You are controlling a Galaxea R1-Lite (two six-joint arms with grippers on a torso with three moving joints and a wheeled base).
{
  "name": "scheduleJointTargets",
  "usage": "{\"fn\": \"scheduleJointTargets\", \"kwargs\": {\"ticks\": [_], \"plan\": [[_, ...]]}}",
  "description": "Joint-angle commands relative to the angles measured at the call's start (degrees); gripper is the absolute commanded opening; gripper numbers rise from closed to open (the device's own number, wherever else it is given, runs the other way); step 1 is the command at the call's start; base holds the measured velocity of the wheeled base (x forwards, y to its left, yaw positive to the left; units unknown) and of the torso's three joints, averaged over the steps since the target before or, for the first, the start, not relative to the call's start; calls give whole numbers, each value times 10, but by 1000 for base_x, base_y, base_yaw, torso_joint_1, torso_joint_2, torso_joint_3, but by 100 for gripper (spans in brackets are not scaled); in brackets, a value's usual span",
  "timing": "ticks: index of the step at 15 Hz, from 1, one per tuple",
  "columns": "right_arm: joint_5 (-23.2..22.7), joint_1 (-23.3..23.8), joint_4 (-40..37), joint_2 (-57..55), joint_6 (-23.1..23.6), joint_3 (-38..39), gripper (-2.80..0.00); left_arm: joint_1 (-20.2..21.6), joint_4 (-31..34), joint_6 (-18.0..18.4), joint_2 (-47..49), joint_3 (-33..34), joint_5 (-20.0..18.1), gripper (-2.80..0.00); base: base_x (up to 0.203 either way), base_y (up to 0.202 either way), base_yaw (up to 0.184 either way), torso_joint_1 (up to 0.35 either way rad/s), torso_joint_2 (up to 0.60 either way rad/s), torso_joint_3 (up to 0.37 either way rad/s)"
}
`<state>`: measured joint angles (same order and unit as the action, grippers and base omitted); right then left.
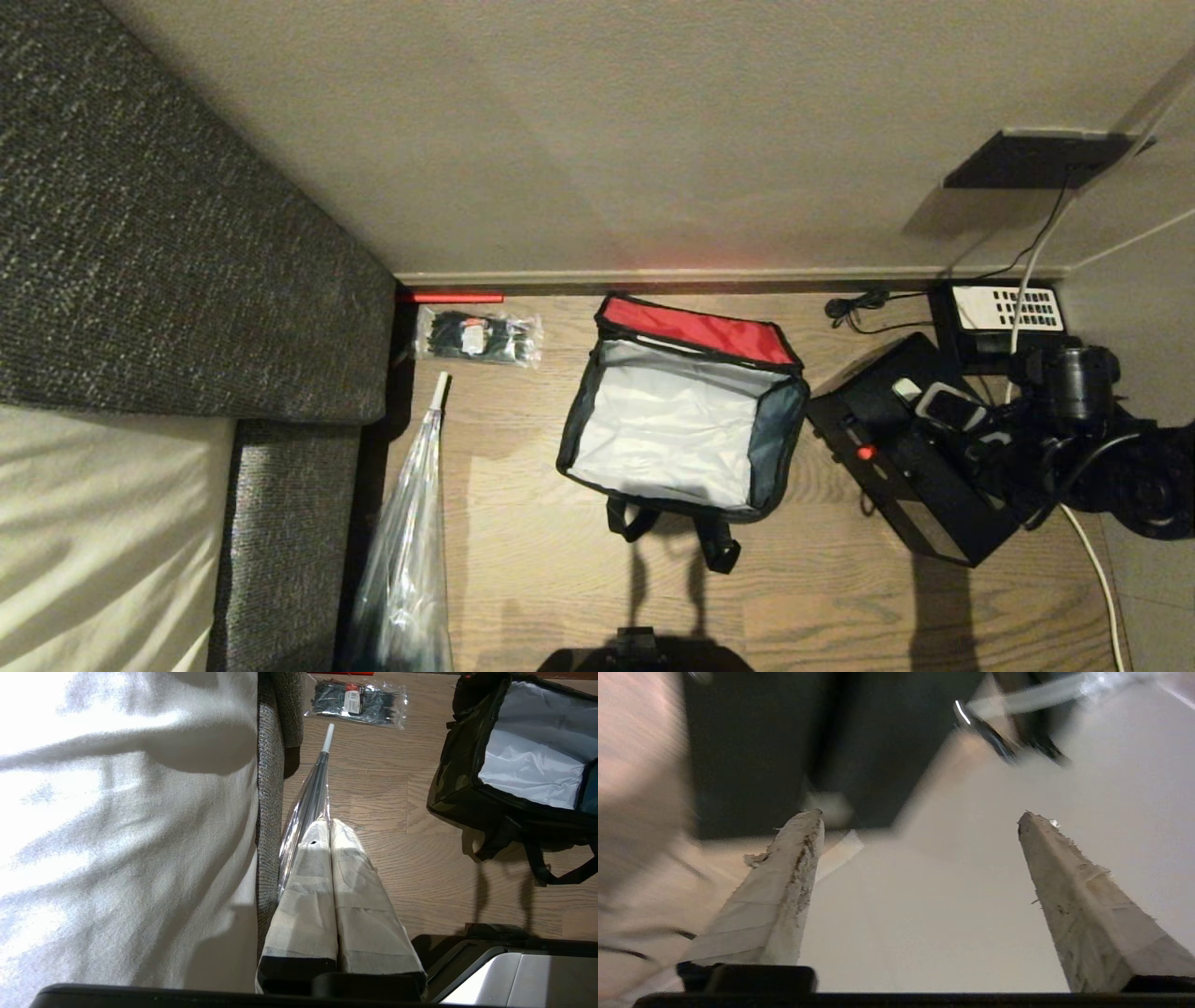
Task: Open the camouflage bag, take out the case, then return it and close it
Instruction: Grip the handle again
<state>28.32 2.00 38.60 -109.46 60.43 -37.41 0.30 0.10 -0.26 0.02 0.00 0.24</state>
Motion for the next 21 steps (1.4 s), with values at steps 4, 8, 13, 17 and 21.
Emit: {"fn": "scheduleJointTargets", "kwargs": {"ticks": [4, 8, 13, 17, 21], "plan": [[131, -47, 102, -64, -51, 75, 0, 0, 0, 0, -1, 2, 0, -280, 0, 0, 0, 0, 0, 0], [194, -67, 56, -140, -252, -24, 0, 0, 0, 0, -1, 2, 0, -280, 0, 0, 0, 0, 0, 0], [198, -68, 36, -165, -362, -64, 0, 0, 0, 0, -1, 1, 0, -280, 0, 0, 0, 0, 0, 0], [199, -67, 43, -188, -357, -124, 0, 0, 0, 0, -1, 1, 0, -280, 0, 0, 0, 0, 0, 0], [199, -67, 67, -208, -315, -165, 0, 0, 0, 0, -1, 2, 0, -280, 0, 0, 0, 0, 0, 0]]}}
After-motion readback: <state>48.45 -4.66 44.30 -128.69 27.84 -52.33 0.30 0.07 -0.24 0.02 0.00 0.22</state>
